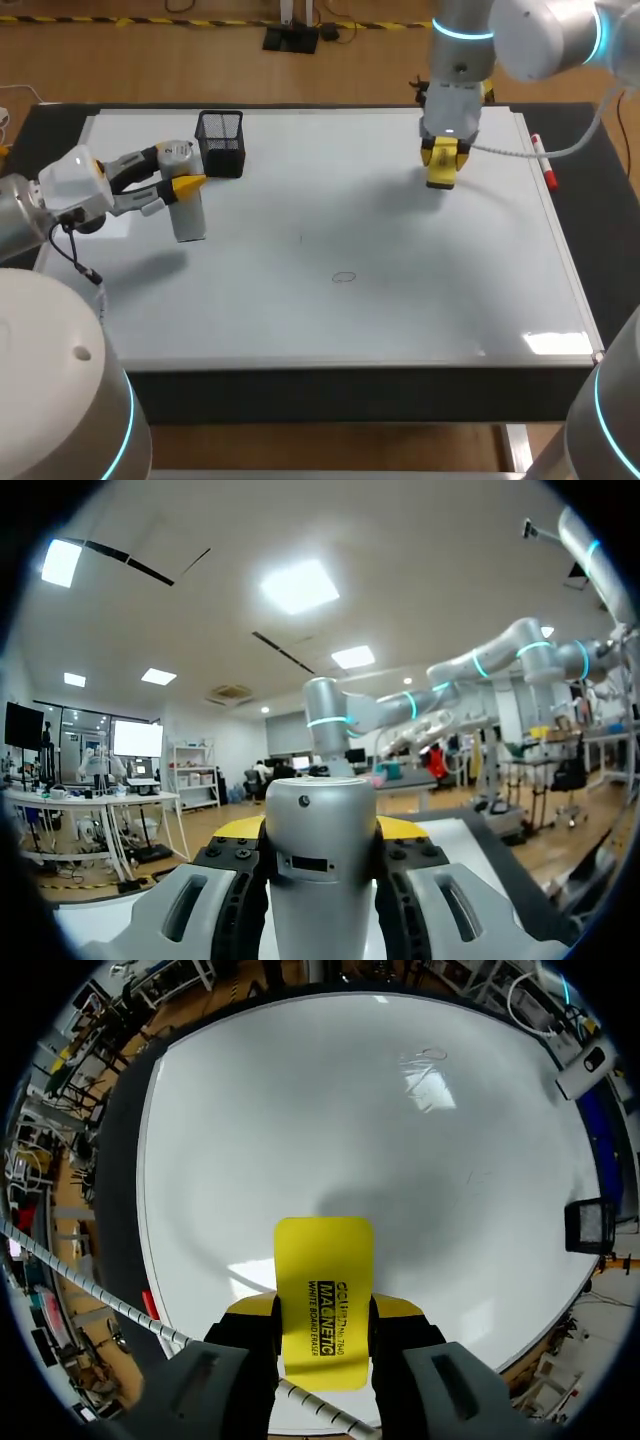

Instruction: Pick up the inspection probe, press it on each red-marked spot on the whiteboard one by one, put down the probe, pick up the eraser, and wipe off all the red marks.

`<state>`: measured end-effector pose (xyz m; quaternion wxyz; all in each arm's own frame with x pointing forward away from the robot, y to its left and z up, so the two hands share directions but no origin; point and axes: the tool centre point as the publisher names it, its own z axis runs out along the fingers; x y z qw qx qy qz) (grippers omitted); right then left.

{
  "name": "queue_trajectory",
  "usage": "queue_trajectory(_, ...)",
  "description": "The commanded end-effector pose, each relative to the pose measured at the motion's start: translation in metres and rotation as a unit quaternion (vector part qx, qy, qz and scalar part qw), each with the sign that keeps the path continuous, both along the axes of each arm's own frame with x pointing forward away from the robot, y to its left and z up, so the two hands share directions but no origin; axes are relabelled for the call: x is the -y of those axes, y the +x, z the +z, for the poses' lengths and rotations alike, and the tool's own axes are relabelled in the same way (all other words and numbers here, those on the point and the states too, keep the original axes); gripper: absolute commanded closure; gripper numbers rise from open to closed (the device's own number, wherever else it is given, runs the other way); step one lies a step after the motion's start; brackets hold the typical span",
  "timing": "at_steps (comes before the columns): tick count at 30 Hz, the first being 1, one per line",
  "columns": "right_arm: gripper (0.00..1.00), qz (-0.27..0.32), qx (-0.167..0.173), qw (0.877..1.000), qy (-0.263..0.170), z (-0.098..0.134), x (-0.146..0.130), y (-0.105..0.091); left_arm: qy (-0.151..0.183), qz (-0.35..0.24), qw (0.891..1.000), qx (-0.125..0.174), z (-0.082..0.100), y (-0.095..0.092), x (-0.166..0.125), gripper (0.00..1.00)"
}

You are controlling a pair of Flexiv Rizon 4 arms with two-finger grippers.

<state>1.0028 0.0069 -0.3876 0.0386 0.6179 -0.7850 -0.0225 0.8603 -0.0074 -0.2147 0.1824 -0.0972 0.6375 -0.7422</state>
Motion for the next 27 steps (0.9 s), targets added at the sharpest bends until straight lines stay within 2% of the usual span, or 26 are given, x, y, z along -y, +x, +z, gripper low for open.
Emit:
queue_trajectory(1,1.0,0.009,0.015,1.0,-0.008,0.007,-0.023,-0.021,0.0,0.0,1.0,0.0,0.001,0.0,0.0,1.0)
queue_trajectory(15,1.0,0.044,0.03,0.999,0.002,0.014,-0.107,-0.096,0.0,0.0,1.0,0.0,0.001,0.0,0.0,1.0)
queue_trajectory(22,1.0,0.061,0.063,0.996,-0.009,0.019,-0.153,-0.136,0.0,0.0,1.0,0.0,0.001,0.0,0.0,1.0)
queue_trajectory(27,1.0,0.077,0.055,0.995,0.008,0.011,-0.18,-0.159,0.0,0.0,1.0,0.0,0.001,0.0,0.0,1.0)
